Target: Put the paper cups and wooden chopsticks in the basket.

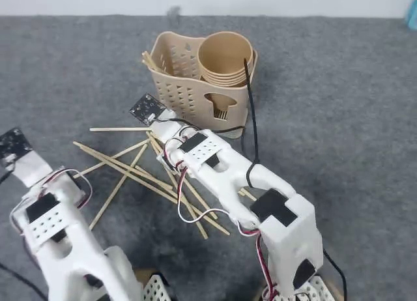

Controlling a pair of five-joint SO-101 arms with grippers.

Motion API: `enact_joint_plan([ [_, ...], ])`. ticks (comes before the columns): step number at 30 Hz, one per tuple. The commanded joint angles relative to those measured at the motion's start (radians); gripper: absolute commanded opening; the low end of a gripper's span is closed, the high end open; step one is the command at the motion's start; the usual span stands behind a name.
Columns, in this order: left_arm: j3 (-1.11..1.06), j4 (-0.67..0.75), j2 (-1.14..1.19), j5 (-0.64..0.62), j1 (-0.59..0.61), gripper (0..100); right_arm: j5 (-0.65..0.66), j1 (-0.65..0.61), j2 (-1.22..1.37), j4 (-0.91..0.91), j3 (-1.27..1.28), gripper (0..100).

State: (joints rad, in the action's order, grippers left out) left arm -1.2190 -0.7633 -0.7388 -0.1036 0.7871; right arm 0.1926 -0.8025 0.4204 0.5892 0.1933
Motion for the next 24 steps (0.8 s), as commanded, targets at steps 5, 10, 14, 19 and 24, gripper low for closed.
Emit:
enact_joint_plan([
  [5,0.007,0.025,-0.018,-0.014,0.006,1,0.018,-0.01,-0.004,-0.022,-0.049,3.5],
  [10,0.007,0.025,-0.018,-0.014,0.006,1,0.015,0.005,-0.019,0.03,-0.057,0.6],
  [14,0.007,0.025,-0.018,-0.012,0.006,1,0.014,0.008,-0.111,0.202,-0.1,0.8],
  [19,0.007,0.026,-0.018,-0.012,0.006,1,0.011,0.008,-0.326,0.397,-0.094,0.8],
  [24,0.007,0.026,-0.018,-0.012,0.006,1,0.009,0.012,-0.634,0.499,0.012,0.8],
])
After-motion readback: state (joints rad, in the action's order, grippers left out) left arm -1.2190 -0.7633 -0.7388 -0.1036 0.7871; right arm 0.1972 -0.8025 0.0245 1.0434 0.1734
